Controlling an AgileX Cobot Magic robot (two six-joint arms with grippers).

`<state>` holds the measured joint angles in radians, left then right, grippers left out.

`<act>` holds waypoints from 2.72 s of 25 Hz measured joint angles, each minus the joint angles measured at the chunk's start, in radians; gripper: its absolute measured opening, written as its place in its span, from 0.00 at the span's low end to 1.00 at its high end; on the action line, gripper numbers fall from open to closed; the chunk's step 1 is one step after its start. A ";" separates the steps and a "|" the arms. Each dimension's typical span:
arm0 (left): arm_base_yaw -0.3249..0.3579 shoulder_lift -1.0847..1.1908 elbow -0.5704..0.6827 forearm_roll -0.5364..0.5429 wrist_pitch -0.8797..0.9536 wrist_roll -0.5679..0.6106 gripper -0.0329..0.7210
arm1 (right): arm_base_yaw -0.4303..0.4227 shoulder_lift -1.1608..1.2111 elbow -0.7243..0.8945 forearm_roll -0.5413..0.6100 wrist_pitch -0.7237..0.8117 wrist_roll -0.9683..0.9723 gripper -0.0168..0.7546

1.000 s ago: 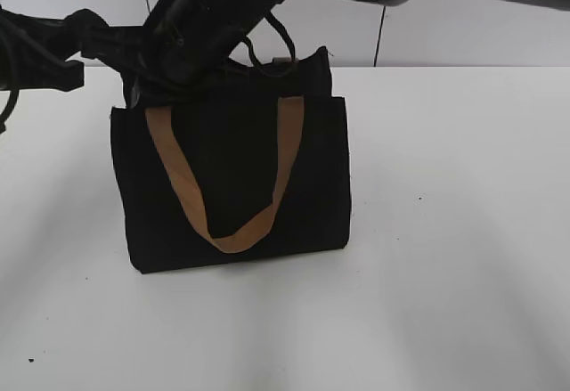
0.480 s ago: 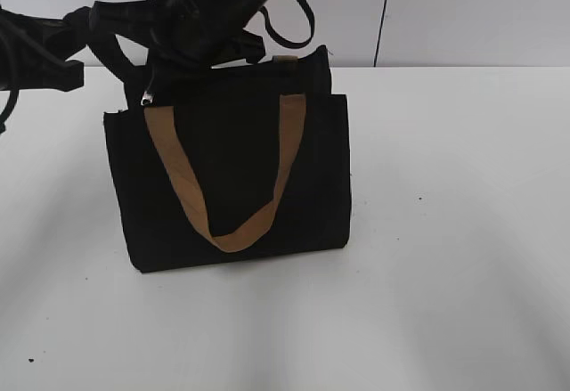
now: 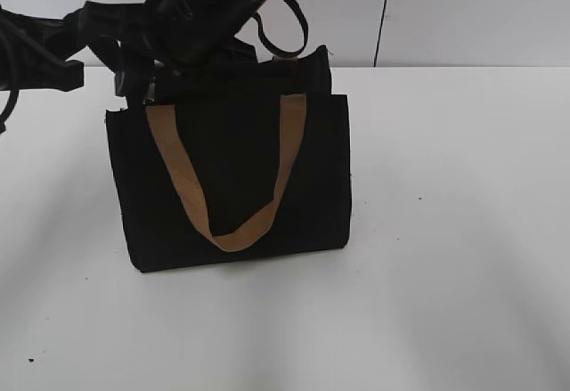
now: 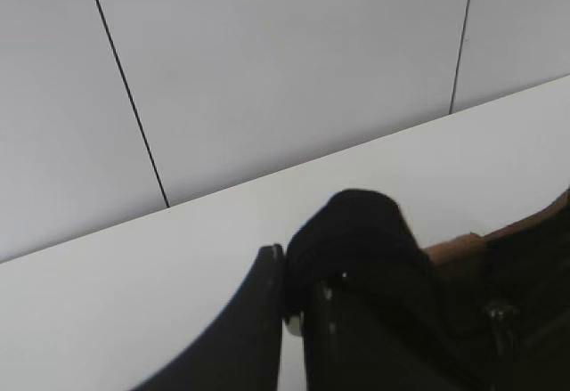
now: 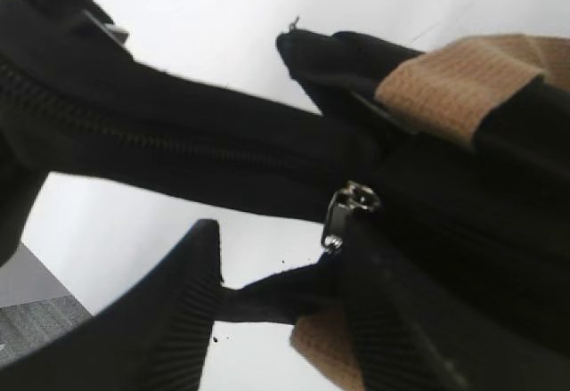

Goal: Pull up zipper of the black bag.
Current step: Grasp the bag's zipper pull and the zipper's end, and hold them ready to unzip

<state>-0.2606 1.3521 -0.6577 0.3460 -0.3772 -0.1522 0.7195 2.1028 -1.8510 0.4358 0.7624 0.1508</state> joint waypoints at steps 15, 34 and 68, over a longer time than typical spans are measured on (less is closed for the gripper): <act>0.000 0.000 0.000 0.000 0.000 0.000 0.08 | 0.005 0.085 -0.005 -0.005 -0.102 0.268 0.07; 0.000 0.000 0.000 0.000 0.000 0.000 0.08 | -0.020 -0.058 0.004 -0.047 0.112 0.002 0.00; 0.000 0.000 0.000 0.000 0.067 0.000 0.08 | -0.060 0.039 0.000 0.149 0.074 -0.405 0.40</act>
<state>-0.2606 1.3521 -0.6577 0.3460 -0.3103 -0.1522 0.6592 2.1415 -1.8509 0.5851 0.8365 -0.2544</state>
